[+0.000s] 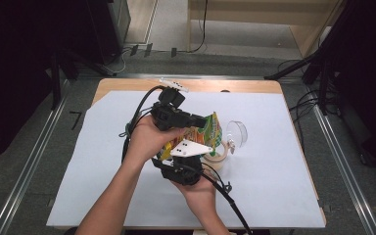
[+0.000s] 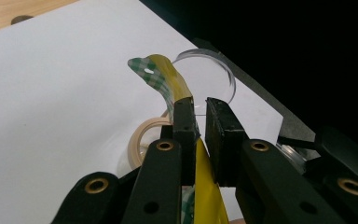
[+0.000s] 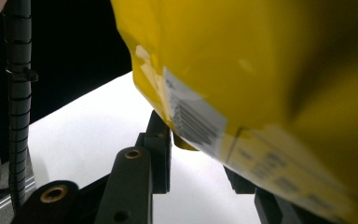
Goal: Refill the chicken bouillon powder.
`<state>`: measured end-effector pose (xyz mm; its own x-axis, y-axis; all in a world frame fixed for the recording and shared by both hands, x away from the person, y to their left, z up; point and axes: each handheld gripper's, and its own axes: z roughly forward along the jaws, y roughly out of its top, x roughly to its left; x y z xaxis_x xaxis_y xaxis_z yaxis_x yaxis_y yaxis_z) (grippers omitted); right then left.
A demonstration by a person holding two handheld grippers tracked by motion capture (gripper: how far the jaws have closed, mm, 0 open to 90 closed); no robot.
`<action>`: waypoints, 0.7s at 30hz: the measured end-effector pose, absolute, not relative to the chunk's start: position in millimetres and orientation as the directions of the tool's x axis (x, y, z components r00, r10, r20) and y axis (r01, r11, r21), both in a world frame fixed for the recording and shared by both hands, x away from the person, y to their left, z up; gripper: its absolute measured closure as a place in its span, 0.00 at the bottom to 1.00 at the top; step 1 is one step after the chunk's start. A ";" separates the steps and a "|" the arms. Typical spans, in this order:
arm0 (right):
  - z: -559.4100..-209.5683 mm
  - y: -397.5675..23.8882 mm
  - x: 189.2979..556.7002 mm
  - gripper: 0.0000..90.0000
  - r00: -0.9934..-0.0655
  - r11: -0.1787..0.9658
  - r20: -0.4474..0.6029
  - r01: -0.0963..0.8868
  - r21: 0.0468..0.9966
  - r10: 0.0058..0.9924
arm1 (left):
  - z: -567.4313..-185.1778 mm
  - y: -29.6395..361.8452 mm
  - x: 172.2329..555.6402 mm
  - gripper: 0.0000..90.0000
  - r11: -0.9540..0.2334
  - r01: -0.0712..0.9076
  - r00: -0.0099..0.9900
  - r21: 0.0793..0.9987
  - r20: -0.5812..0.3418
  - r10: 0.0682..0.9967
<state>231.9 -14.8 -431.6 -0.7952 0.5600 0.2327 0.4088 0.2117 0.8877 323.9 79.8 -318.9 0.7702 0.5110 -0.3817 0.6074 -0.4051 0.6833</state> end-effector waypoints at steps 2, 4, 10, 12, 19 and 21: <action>-431.6 -14.8 231.9 0.75 -0.795 0.212 0.233 0.409 0.888 0.560 | -318.7 79.7 323.8 0.92 -0.407 0.607 0.771 0.683 -0.380 0.512; -431.5 -14.8 231.8 0.75 -0.795 0.210 0.233 0.409 0.888 0.560 | -318.5 79.6 323.5 0.92 -0.407 0.606 0.771 0.683 -0.378 0.512; -431.7 -14.8 231.9 0.75 -0.795 0.210 0.234 0.409 0.888 0.560 | -318.5 79.3 323.2 0.92 -0.408 0.605 0.772 0.684 -0.378 0.511; -431.9 -14.9 232.0 0.75 -0.795 0.210 0.233 0.408 0.888 0.560 | -318.5 79.2 323.1 0.92 -0.408 0.605 0.772 0.684 -0.378 0.510; -432.3 -15.0 232.4 0.75 -0.795 0.209 0.234 0.409 0.888 0.560 | -317.9 78.7 322.1 0.92 -0.409 0.604 0.773 0.684 -0.378 0.509; -432.5 -15.1 232.7 0.75 -0.794 0.207 0.236 0.410 0.888 0.560 | -317.6 78.5 321.5 0.92 -0.409 0.604 0.773 0.684 -0.376 0.511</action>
